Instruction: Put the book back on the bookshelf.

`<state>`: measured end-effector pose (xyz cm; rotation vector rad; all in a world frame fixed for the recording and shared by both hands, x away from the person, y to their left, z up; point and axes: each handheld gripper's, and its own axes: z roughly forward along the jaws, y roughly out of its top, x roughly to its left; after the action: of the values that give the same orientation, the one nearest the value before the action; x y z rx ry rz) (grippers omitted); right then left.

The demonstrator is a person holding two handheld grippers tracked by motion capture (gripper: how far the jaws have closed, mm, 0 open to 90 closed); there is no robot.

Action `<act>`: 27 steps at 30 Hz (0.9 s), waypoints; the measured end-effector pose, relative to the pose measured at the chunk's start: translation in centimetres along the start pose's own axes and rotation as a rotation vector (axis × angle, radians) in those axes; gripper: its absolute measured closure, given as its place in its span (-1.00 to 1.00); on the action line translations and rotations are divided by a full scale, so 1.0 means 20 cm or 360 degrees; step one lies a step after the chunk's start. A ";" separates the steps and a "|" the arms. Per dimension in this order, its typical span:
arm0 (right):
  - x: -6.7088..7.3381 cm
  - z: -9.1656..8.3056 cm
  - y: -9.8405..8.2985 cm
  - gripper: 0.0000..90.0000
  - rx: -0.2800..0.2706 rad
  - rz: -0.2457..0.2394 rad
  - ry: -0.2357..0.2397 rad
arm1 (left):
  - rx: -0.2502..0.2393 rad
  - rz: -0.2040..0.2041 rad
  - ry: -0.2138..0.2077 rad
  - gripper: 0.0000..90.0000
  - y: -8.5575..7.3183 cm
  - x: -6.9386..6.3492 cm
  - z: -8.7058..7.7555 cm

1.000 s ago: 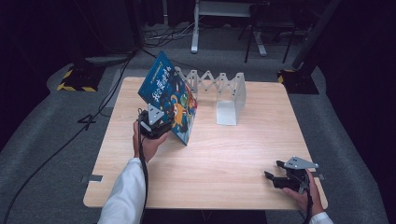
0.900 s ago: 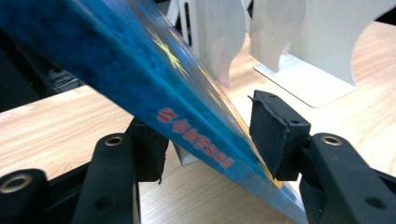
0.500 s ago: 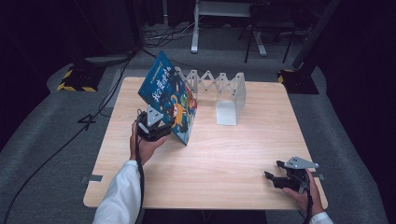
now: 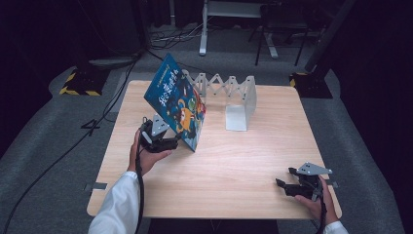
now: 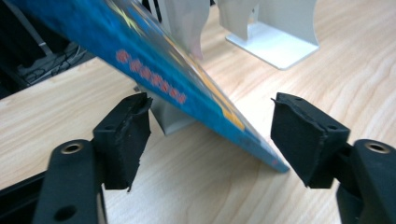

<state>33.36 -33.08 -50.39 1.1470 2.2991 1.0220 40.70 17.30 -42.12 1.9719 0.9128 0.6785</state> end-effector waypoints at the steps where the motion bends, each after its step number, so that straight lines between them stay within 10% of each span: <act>1: 0.00 0.00 0.00 -0.45 0.0003 -0.0001 0.0002 | 0.0004 0.0009 -0.0013 -0.39 -0.01 0.00 -0.01; 27: 0.00 -0.06 0.03 -0.52 0.0063 -0.0066 -0.0085 | 0.0277 0.0276 -0.0054 -0.59 -0.21 -0.09 -0.15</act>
<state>33.01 -33.38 -49.10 1.1231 2.3012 0.9236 35.93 18.89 -44.49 2.2302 0.8096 0.6798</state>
